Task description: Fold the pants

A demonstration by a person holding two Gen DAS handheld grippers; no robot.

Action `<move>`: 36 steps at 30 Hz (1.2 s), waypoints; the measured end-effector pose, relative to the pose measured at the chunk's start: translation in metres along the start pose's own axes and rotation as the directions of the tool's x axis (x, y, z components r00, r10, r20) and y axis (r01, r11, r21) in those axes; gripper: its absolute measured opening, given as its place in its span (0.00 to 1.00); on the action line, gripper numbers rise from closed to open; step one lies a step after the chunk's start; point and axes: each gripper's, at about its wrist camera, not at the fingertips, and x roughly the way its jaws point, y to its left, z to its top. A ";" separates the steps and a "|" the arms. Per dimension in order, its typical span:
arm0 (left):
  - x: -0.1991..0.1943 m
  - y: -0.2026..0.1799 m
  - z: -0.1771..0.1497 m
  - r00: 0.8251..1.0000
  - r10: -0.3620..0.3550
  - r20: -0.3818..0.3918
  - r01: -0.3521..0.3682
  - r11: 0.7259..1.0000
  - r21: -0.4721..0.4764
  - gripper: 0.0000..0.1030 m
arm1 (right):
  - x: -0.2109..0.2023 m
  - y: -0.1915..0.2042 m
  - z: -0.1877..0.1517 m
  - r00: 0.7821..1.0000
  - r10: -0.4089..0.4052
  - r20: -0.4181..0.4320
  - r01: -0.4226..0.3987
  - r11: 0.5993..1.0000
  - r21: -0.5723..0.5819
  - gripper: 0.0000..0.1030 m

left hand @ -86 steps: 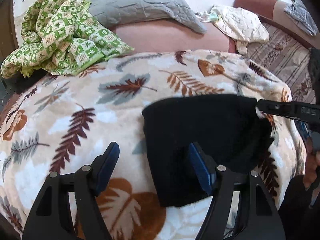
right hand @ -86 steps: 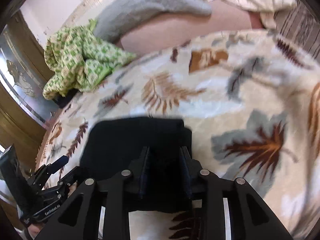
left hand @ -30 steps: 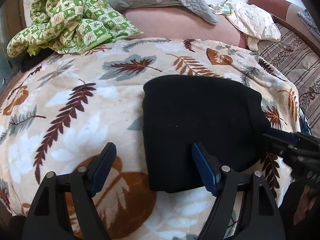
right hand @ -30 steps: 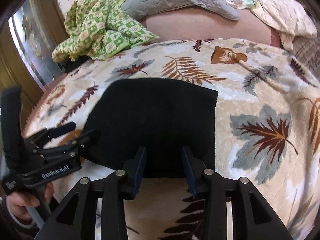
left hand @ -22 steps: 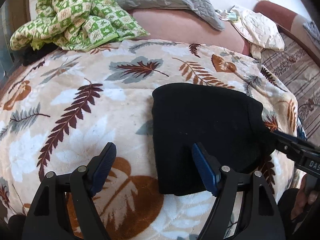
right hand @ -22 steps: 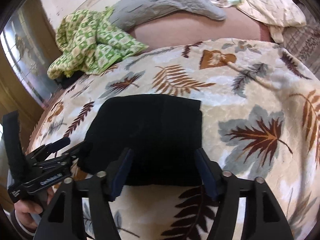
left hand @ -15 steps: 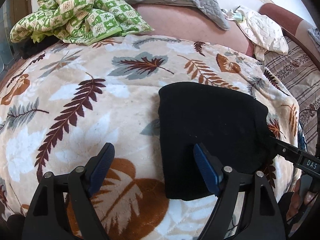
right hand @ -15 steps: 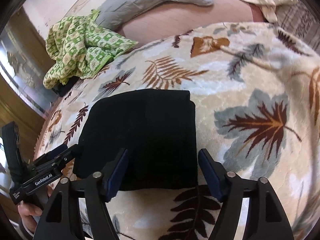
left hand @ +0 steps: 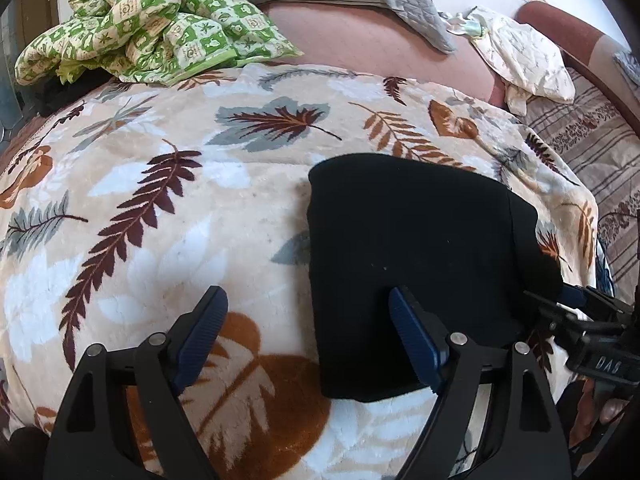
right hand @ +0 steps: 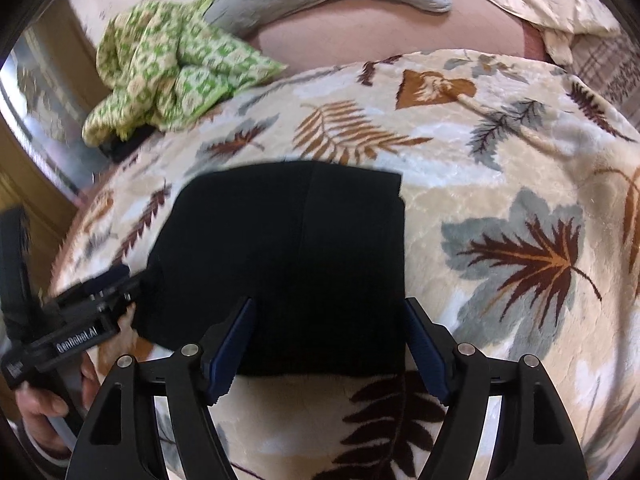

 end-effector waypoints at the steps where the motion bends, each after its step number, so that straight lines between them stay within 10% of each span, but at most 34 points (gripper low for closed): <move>1: 0.000 0.000 -0.001 1.000 0.002 0.002 -0.002 1.000 0.002 0.82 | 0.000 0.001 -0.003 1.000 -0.004 -0.002 0.004 1.000 -0.011 0.77; 17: 0.009 0.021 0.003 0.988 -0.147 -0.046 0.140 0.981 -0.131 0.82 | 0.003 -0.028 0.010 0.989 0.145 0.025 -0.147 0.980 0.130 0.80; 36: 0.030 -0.001 0.010 0.985 -0.160 -0.059 0.156 0.985 -0.077 0.95 | 0.031 -0.034 0.010 0.976 0.216 -0.001 -0.212 0.961 0.177 0.86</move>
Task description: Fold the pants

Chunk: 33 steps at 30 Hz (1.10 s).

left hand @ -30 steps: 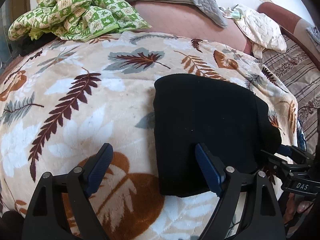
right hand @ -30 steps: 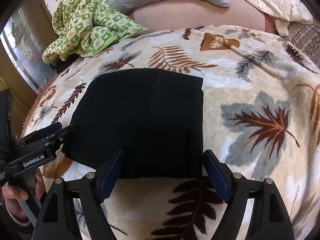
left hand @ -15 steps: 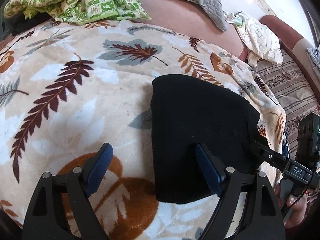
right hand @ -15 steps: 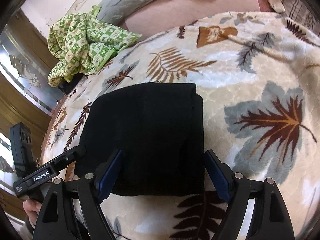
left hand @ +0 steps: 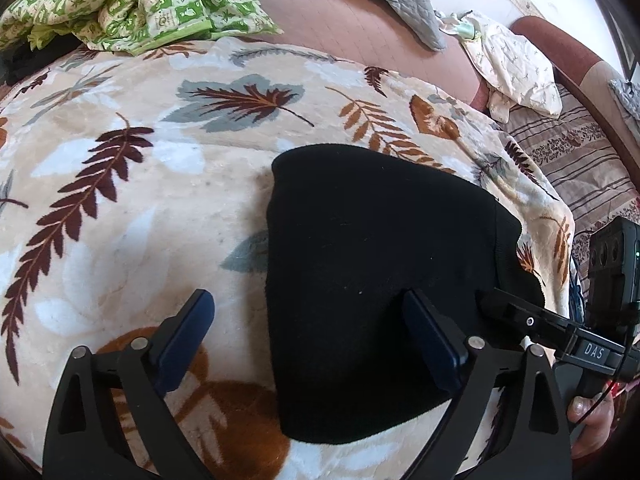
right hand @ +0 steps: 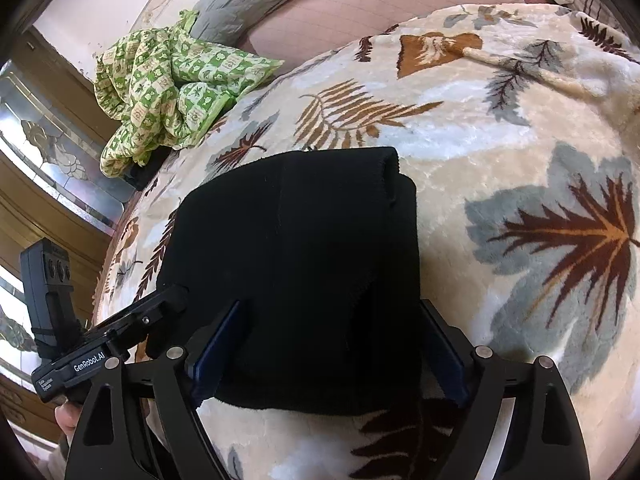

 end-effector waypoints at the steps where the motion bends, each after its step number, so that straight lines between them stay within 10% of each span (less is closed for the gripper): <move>1: 0.001 0.000 0.000 1.000 -0.001 -0.002 0.001 1.000 -0.001 0.96 | 0.001 0.000 0.000 1.000 0.002 0.001 -0.002 1.000 -0.003 0.86; 15: 0.006 -0.008 -0.003 0.999 0.018 0.030 -0.018 1.000 0.014 0.99 | 0.006 0.003 0.001 1.000 -0.003 0.027 0.004 1.000 -0.021 0.89; 25: -0.012 -0.032 -0.006 0.995 0.018 0.099 -0.030 0.992 0.121 0.45 | -0.009 0.014 -0.004 0.995 -0.045 0.091 0.051 0.997 -0.058 0.57; 33: -0.052 -0.021 0.014 0.986 0.003 0.165 -0.023 0.992 0.122 0.35 | -0.028 0.044 0.009 0.991 -0.004 0.136 0.017 0.996 -0.093 0.51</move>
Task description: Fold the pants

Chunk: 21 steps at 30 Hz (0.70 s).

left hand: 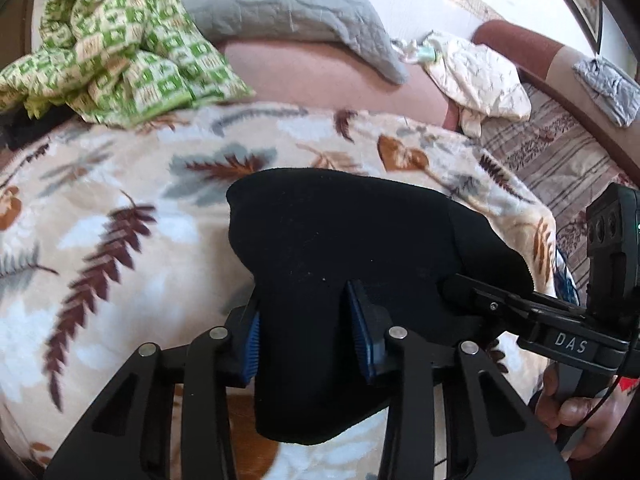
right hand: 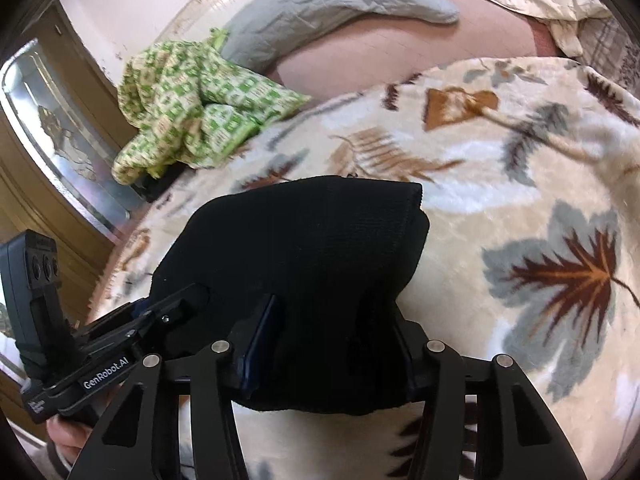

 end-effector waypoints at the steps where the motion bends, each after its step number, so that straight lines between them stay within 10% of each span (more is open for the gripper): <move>1: -0.003 0.005 0.005 1.000 0.006 0.005 -0.006 1.000 -0.007 0.35 | 0.001 0.006 0.005 1.000 0.004 0.004 -0.004 1.000 -0.011 0.51; 12: 0.026 0.073 0.012 0.993 0.100 -0.059 -0.105 0.991 -0.081 0.36 | 0.072 0.049 0.034 0.998 0.040 -0.045 -0.042 0.998 -0.054 0.51; 21: 0.022 0.080 -0.004 0.987 0.143 -0.075 -0.147 0.988 -0.049 0.61 | 0.078 0.045 0.020 0.995 -0.019 -0.097 0.010 0.996 -0.094 0.61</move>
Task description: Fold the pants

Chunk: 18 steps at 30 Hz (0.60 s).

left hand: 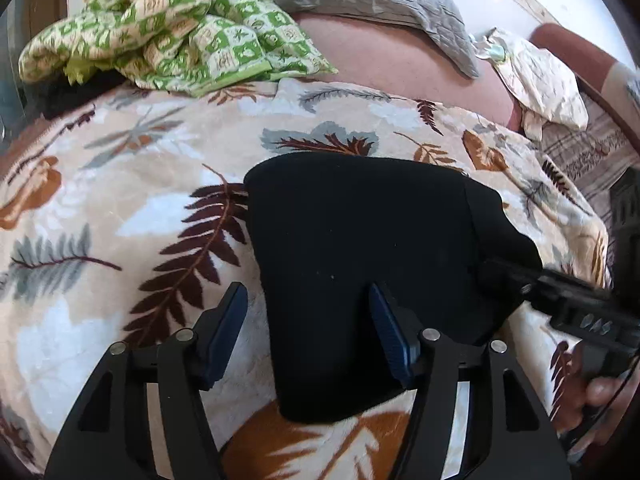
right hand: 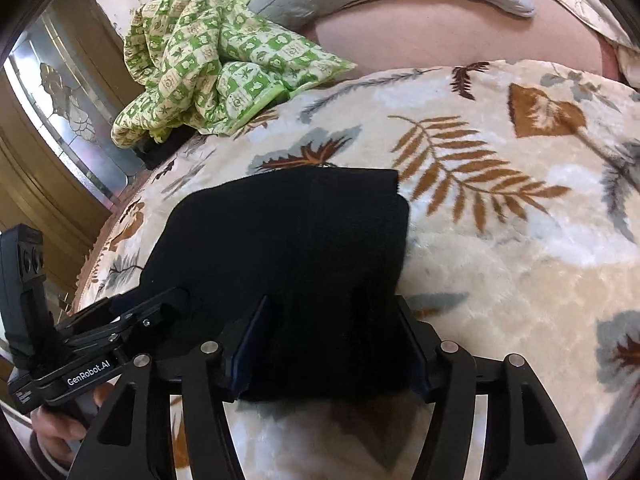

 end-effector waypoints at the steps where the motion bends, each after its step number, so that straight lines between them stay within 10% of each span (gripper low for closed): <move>1: -0.003 -0.001 0.000 1.000 0.012 0.004 -0.012 1.000 0.008 0.61 | -0.008 0.002 0.000 1.000 -0.010 0.014 0.010 1.000 -0.010 0.61; 18: -0.021 -0.007 -0.015 0.992 0.116 0.043 -0.118 0.993 0.024 0.61 | -0.004 0.050 -0.017 0.996 -0.090 -0.014 0.085 0.976 -0.201 0.58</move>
